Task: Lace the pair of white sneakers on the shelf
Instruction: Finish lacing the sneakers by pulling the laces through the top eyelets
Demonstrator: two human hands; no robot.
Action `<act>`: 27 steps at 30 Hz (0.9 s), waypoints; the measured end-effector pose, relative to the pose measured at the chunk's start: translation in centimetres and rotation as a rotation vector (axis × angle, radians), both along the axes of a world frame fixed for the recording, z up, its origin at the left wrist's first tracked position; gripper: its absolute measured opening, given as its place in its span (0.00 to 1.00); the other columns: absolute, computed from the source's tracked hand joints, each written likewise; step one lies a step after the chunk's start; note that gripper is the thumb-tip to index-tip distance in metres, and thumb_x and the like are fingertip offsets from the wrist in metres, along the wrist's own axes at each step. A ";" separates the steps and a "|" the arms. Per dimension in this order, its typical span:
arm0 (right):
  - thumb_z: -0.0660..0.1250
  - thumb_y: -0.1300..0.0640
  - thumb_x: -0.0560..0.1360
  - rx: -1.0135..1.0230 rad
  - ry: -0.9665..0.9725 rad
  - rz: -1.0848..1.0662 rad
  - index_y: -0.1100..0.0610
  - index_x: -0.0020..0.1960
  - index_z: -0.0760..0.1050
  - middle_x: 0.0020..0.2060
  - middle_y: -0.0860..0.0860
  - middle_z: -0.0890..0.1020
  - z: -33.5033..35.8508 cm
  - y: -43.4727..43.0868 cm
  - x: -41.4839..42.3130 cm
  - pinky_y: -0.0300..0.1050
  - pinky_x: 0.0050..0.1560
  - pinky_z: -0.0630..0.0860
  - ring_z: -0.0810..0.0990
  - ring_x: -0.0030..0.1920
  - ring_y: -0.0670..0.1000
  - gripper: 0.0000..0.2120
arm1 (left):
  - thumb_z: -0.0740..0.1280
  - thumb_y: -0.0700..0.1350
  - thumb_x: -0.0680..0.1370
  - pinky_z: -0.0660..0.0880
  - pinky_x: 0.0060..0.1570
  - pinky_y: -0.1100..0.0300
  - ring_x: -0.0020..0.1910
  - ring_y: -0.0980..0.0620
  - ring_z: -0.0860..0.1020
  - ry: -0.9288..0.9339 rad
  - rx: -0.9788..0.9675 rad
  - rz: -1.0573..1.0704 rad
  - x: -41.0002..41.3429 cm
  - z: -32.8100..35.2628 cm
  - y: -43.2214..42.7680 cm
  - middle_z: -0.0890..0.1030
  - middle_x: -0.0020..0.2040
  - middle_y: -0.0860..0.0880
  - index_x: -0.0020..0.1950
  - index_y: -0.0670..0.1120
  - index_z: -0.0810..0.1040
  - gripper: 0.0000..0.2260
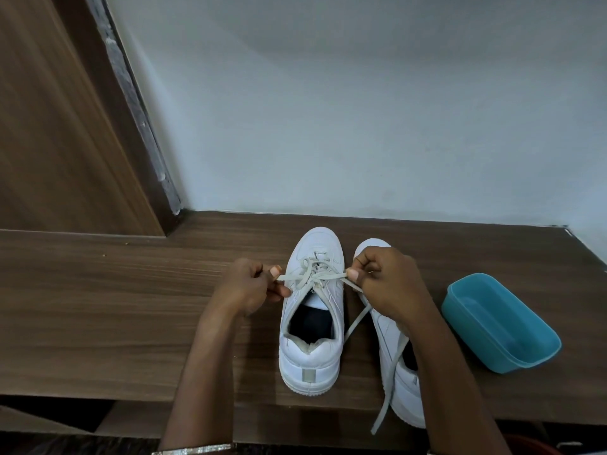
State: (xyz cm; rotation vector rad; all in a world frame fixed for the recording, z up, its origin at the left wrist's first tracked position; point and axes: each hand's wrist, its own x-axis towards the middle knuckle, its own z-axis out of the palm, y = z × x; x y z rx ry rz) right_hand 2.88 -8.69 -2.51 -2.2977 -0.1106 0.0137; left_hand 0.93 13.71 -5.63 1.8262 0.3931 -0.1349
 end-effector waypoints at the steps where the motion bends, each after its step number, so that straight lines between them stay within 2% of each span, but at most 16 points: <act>1: 0.73 0.61 0.74 0.014 0.005 -0.028 0.58 0.40 0.80 0.31 0.48 0.81 -0.1 0.2 0.0 0.38 0.36 0.70 0.77 0.34 0.46 0.05 | 0.63 0.43 0.83 0.80 0.50 0.55 0.41 0.50 0.84 0.001 -0.002 0.006 0.1 -0.1 0.0 0.86 0.35 0.46 0.45 0.41 0.79 0.10; 5: 0.73 0.62 0.74 0.008 0.037 -0.042 0.57 0.39 0.80 0.33 0.51 0.83 -0.3 0.3 0.0 0.41 0.40 0.74 0.82 0.38 0.51 0.06 | 0.63 0.43 0.83 0.80 0.50 0.54 0.39 0.52 0.84 -0.002 -0.022 0.013 0.1 -0.4 0.1 0.86 0.35 0.46 0.48 0.39 0.79 0.09; 12: 0.73 0.62 0.74 0.002 0.046 -0.023 0.56 0.39 0.80 0.35 0.50 0.84 -0.3 0.2 0.1 0.47 0.47 0.80 0.83 0.40 0.51 0.06 | 0.63 0.43 0.83 0.79 0.48 0.58 0.40 0.52 0.83 -0.041 0.014 -0.007 0.0 -0.4 0.2 0.86 0.37 0.45 0.46 0.40 0.80 0.10; 15: 0.70 0.61 0.77 0.160 0.135 0.039 0.59 0.43 0.78 0.37 0.54 0.86 0.0 -0.4 -0.1 0.54 0.50 0.83 0.87 0.40 0.51 0.05 | 0.62 0.42 0.83 0.80 0.49 0.55 0.40 0.47 0.83 -0.106 -0.030 -0.037 -0.2 -0.1 0.3 0.86 0.39 0.43 0.44 0.39 0.81 0.12; 16: 0.69 0.61 0.79 0.217 0.169 0.067 0.60 0.45 0.77 0.37 0.54 0.86 0.3 -0.5 -0.2 0.55 0.50 0.84 0.87 0.39 0.50 0.05 | 0.61 0.41 0.84 0.81 0.47 0.57 0.40 0.46 0.82 -0.114 -0.083 -0.024 -0.3 0.1 0.2 0.85 0.38 0.42 0.43 0.38 0.80 0.13; 18: 0.68 0.59 0.80 0.266 0.218 0.147 0.61 0.48 0.76 0.38 0.55 0.87 1.0 -0.5 -0.6 0.53 0.49 0.84 0.87 0.39 0.51 0.05 | 0.59 0.43 0.85 0.78 0.34 0.65 0.37 0.47 0.80 -0.077 -0.182 0.017 -0.5 0.6 -0.2 0.83 0.36 0.42 0.43 0.38 0.79 0.16; 20: 0.71 0.56 0.78 0.255 0.237 0.218 0.58 0.52 0.74 0.39 0.54 0.87 1.6 -0.6 -0.9 0.50 0.47 0.83 0.87 0.39 0.51 0.08 | 0.58 0.49 0.85 0.72 0.25 0.67 0.29 0.51 0.78 0.014 -0.204 0.047 -0.6 1.3 -0.9 0.82 0.36 0.43 0.43 0.39 0.78 0.18; 23: 0.77 0.55 0.72 0.171 0.238 0.312 0.51 0.55 0.75 0.38 0.51 0.86 2.1 -0.9 -0.8 0.41 0.40 0.77 0.84 0.37 0.46 0.16 | 0.62 0.55 0.82 0.69 0.25 0.65 0.24 0.54 0.74 0.086 -0.165 0.025 -0.4 1.3 -1.6 0.80 0.32 0.46 0.42 0.39 0.79 0.21; 25: 0.80 0.57 0.69 0.125 0.245 0.366 0.49 0.55 0.77 0.38 0.50 0.85 2.1 -1.1 -0.7 0.41 0.43 0.77 0.82 0.37 0.45 0.18 | 0.65 0.58 0.79 0.65 0.25 0.65 0.25 0.55 0.72 0.121 -0.131 0.007 -0.1 1.1 -2.1 0.79 0.32 0.48 0.41 0.41 0.81 0.21; 27: 0.80 0.62 0.68 0.073 0.258 0.411 0.49 0.55 0.78 0.39 0.49 0.86 2.3 -1.4 -0.8 0.41 0.47 0.78 0.83 0.40 0.44 0.19 | 0.69 0.59 0.76 0.64 0.24 0.65 0.24 0.56 0.71 0.138 -0.113 -0.005 0.1 1.1 -2.7 0.79 0.31 0.49 0.41 0.41 0.82 0.21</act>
